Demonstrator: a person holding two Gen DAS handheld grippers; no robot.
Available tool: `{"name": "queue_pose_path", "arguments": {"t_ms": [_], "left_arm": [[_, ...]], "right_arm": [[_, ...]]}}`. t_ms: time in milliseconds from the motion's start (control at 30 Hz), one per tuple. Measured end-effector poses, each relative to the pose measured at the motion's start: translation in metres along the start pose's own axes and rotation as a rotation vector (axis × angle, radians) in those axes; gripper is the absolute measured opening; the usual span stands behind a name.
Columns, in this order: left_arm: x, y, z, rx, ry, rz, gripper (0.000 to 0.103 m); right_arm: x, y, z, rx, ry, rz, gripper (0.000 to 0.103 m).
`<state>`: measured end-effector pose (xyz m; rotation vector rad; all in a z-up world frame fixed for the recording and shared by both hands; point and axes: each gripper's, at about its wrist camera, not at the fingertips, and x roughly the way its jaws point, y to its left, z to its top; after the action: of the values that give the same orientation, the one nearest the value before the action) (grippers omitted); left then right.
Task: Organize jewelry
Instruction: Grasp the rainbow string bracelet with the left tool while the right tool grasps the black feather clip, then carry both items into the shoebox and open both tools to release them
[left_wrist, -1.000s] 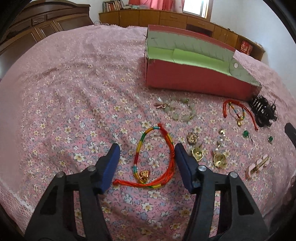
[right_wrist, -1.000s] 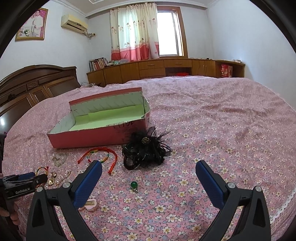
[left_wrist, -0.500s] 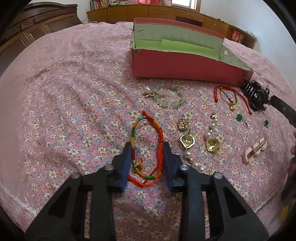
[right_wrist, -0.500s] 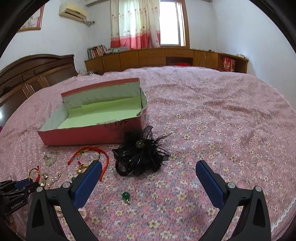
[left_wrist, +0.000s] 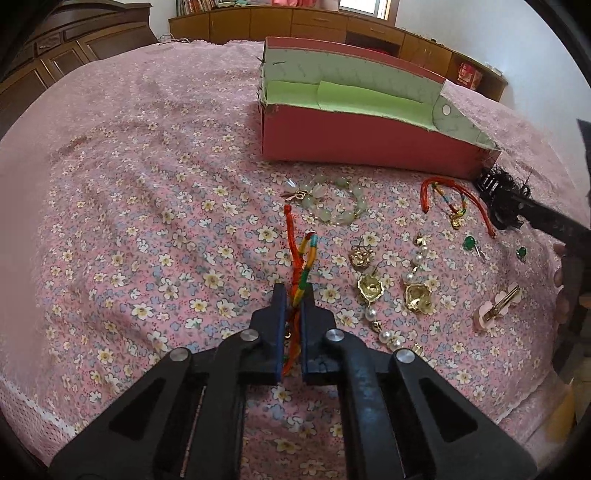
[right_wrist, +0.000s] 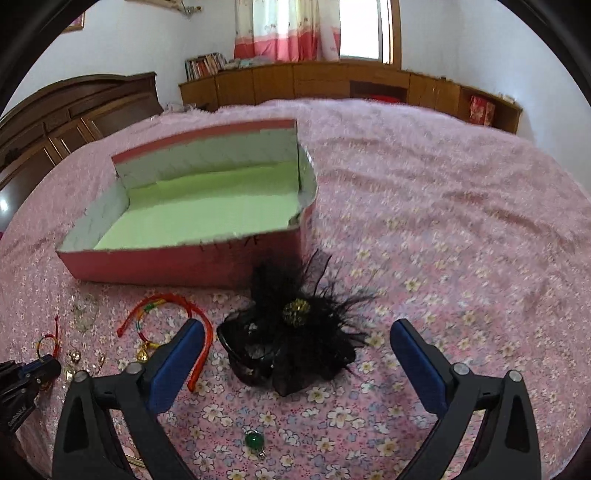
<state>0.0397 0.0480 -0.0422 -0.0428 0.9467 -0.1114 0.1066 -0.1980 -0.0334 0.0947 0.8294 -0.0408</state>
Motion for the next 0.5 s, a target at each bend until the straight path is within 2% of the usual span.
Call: {"name": "queue_pose_path", "arguments": {"t_ms": [67,167,500], "left_arm": [[-0.001,0.001,0.000,-0.003,0.000,-0.003,0.000],[-0.003,0.001,0.002,-0.006,-0.003,-0.008,0.000],[-0.016,-0.007,0.013,0.003,-0.038,-0.036,0.000]], "right_arm": [[0.004,-0.002,-0.002,0.009,0.023,-0.003,0.084],[0.007,-0.003,-0.006,0.020,0.045,0.028,0.073],[-0.006,-0.004,-0.011,0.031,0.023,0.074,0.073]]}}
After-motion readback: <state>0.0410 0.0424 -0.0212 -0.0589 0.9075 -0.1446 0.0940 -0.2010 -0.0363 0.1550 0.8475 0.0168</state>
